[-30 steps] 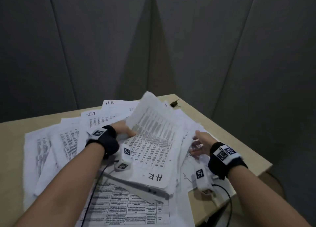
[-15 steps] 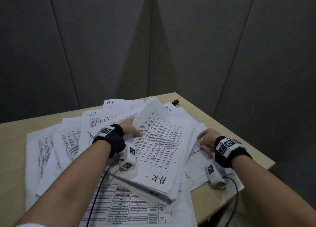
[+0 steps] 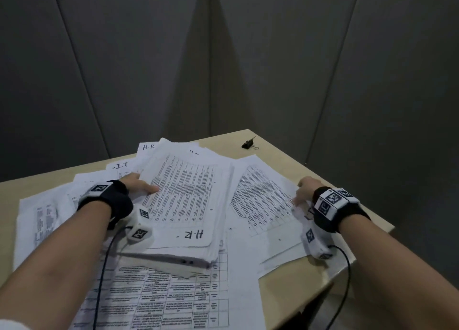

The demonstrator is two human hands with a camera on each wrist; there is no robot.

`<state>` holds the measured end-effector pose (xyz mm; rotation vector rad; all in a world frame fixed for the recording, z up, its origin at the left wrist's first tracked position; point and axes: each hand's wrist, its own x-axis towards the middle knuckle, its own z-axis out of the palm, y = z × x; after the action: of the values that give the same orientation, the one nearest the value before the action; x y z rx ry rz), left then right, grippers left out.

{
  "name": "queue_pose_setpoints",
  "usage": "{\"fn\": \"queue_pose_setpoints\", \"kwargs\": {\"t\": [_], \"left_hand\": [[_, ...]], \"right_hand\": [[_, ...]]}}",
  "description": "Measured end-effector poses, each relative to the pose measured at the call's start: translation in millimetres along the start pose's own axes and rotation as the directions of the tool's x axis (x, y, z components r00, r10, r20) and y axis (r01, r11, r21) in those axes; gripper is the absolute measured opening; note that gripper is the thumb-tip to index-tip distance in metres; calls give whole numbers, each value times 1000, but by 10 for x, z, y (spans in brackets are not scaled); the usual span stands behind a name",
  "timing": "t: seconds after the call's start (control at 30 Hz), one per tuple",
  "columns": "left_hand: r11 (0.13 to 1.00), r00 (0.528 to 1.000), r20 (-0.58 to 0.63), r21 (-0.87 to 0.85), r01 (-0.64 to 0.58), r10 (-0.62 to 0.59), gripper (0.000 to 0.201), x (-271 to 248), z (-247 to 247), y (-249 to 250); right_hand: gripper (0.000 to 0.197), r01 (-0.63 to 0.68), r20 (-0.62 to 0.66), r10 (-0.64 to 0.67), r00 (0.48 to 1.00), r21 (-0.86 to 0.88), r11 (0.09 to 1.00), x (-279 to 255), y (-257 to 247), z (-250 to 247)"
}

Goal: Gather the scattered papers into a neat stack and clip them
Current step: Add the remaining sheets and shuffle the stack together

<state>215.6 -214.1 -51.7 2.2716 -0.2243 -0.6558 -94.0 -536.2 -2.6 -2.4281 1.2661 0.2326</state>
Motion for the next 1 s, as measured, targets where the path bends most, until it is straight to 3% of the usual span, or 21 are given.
{"fn": "queue_pose_setpoints", "kwargs": {"t": [0.1,0.23,0.3,0.4,0.5,0.57,0.63,0.73,0.83,0.9,1.0], "left_hand": [[990,1000,-17,143,10,-8,81,89,-64,-11],[984,999,-29,180,-15,21,83,96,-103,14],[993,1000,0,117,-25,25,74,-70,-102,79],[996,998,30,-68,-54,56,41,-400,-64,193],[985,992,40,-129,-116,122,22,-568,-47,268],[985,989,38,-108,-136,141,15,-625,-50,284],[991,994,20,-81,-102,104,17,-590,-57,248],[999,999,17,10,-37,37,37,-583,-57,198],[997,997,79,75,-5,-1,35,-675,-109,199],[999,994,112,46,-20,15,26,-761,-174,216],[996,993,121,85,-18,7,30,-894,-280,272]], "right_hand": [[15,50,146,-52,988,18,999,-85,23,-41],[28,23,331,-102,938,236,972,-155,65,85],[36,7,372,-119,921,290,957,-153,53,214],[50,-76,422,-127,898,431,899,-153,-3,362],[61,-90,361,-117,925,509,856,-156,-81,434],[49,-40,264,-102,959,483,875,-148,-143,449],[34,-17,212,-90,973,455,890,-143,-198,448],[8,-12,171,-69,983,433,901,-126,-255,449],[23,8,128,-65,990,404,915,-104,-282,455],[20,29,115,-74,991,351,936,-85,-309,449],[8,48,122,-92,988,322,945,-30,-326,419]]}}
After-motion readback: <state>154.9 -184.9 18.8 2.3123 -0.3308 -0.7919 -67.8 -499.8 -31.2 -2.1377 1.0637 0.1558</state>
